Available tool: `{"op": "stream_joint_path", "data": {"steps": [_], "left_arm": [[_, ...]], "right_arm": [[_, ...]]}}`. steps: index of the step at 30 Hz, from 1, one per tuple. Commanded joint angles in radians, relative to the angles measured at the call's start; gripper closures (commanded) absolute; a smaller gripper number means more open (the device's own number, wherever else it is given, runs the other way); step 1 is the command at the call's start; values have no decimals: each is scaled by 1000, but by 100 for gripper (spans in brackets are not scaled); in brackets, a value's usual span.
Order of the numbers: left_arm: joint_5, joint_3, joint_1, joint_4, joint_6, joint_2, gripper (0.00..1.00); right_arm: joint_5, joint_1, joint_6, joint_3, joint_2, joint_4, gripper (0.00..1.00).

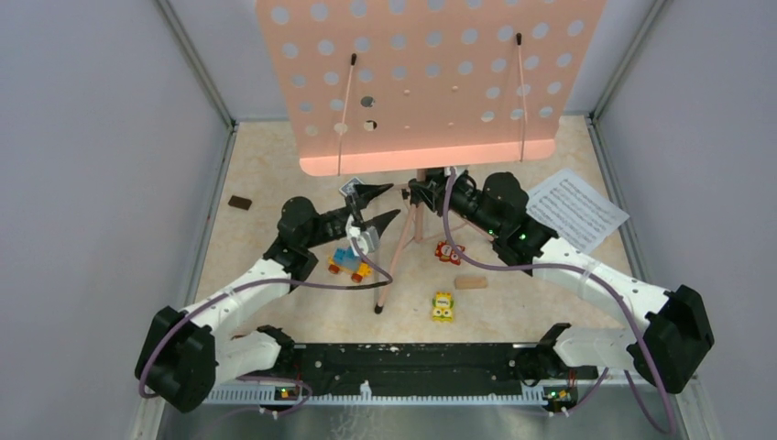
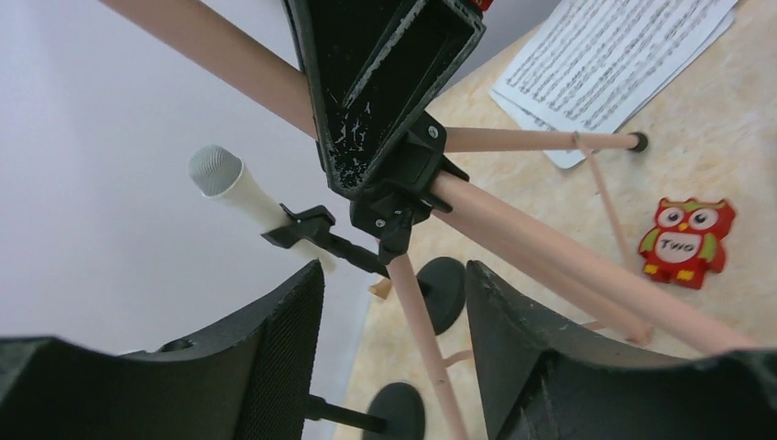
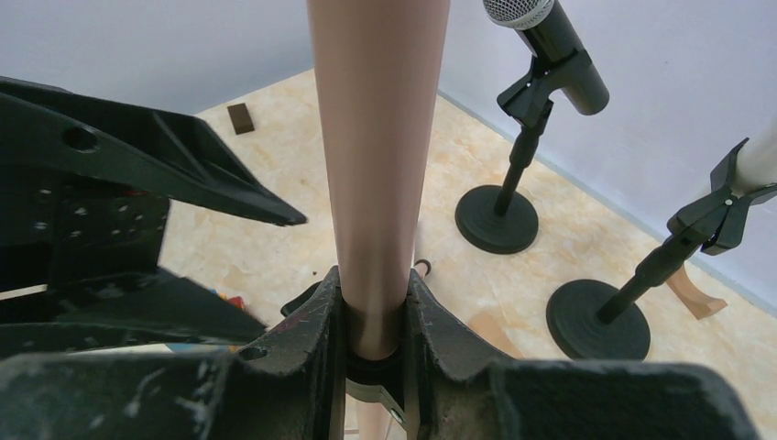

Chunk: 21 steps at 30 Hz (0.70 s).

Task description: Pack up the instrument practice props

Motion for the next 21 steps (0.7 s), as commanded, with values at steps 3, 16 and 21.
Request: {"op": "stream_joint_path", "data": {"steps": [3, 16, 21], "left_arm": [[59, 106, 1, -47, 197, 119, 46], [69, 178, 2, -28, 190, 205, 58], [90, 198, 1, -99, 214, 200, 66]], "right_arm": [[-169, 38, -20, -14, -6, -167, 100], [-171, 38, -30, -29, -17, -173, 100], [-171, 38, -30, -33, -11, -169, 100]]}}
